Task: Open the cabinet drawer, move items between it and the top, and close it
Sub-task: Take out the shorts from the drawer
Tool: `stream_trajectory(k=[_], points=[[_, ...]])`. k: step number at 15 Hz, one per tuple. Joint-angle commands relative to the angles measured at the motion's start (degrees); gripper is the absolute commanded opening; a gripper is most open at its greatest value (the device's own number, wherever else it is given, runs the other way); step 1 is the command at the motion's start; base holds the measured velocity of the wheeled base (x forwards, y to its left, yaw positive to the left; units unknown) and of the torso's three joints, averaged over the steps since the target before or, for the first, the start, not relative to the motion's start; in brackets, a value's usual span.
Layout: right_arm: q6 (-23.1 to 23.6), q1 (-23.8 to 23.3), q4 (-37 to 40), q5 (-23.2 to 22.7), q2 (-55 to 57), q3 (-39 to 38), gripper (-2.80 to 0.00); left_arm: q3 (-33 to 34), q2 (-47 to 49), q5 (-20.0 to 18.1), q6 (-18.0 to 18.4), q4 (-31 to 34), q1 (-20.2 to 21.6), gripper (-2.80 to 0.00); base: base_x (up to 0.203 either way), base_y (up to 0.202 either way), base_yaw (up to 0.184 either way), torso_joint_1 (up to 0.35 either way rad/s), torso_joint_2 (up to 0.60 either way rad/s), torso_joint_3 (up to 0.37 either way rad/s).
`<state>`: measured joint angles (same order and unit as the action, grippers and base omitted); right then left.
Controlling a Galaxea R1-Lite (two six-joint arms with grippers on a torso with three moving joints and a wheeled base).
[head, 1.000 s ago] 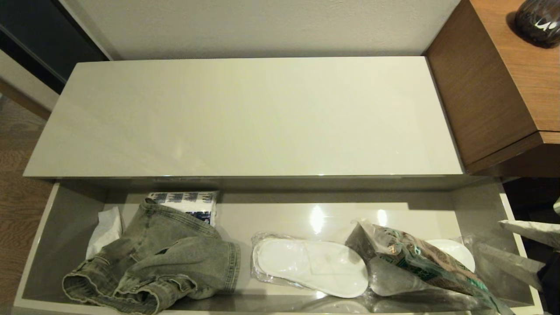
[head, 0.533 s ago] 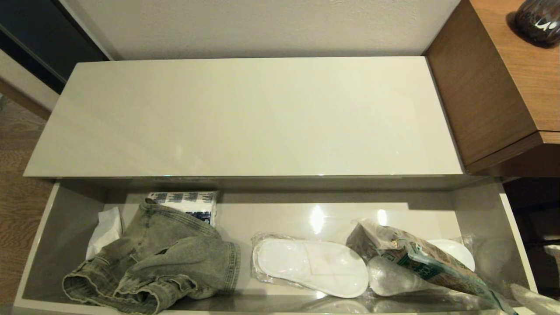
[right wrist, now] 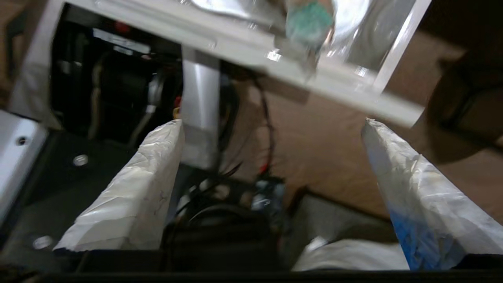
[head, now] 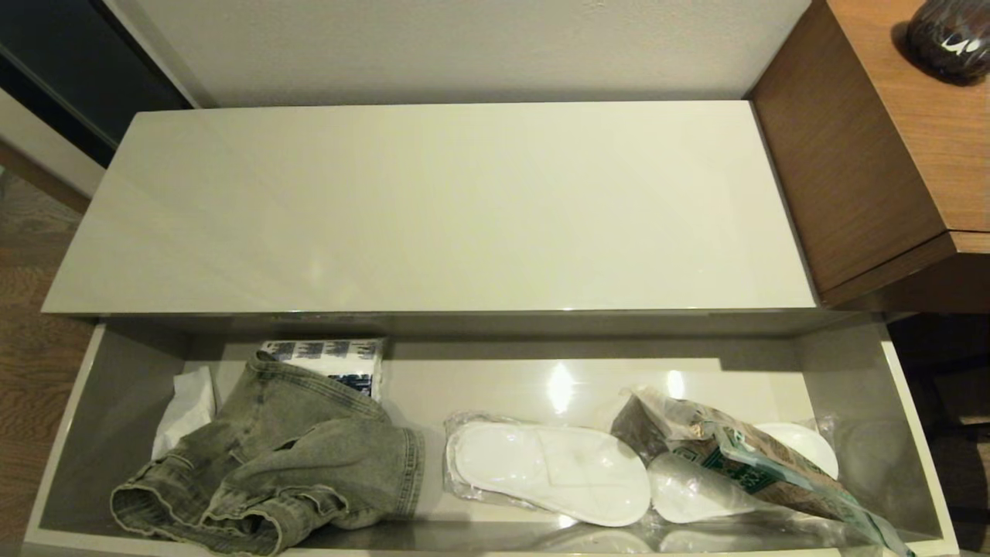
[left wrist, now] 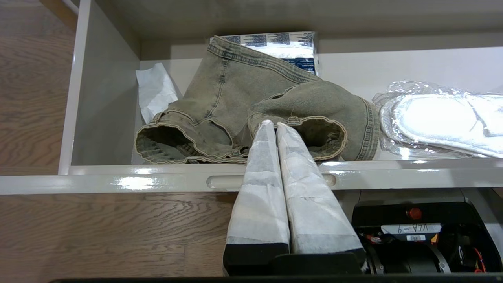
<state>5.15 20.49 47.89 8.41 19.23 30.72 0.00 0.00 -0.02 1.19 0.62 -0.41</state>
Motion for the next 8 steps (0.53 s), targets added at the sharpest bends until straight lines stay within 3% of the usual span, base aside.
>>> stream_trajectory(k=[1, 5, 8], points=[[-3.5, -0.9, 3.8, -1.9, -3.2, 1.7, 0.0, 0.0, 0.1, 0.0, 0.0, 0.0, 0.0, -2.8, 0.0, 0.0, 0.0, 0.0, 0.0, 0.0], [-8.4, -0.9, 3.2, -3.9, -3.2, -3.5, 0.0, 0.0, 0.1, 0.0, 0.0, 0.0, 0.0, -2.8, 0.0, 0.0, 0.0, 0.0, 0.0, 0.0], [-9.6, -1.0, -3.8, -4.0, -3.2, -7.8, 0.0, 0.0, 0.1, 0.0, 0.0, 0.1, 0.0, -2.8, 0.0, 0.0, 0.0, 0.0, 0.0, 0.0]])
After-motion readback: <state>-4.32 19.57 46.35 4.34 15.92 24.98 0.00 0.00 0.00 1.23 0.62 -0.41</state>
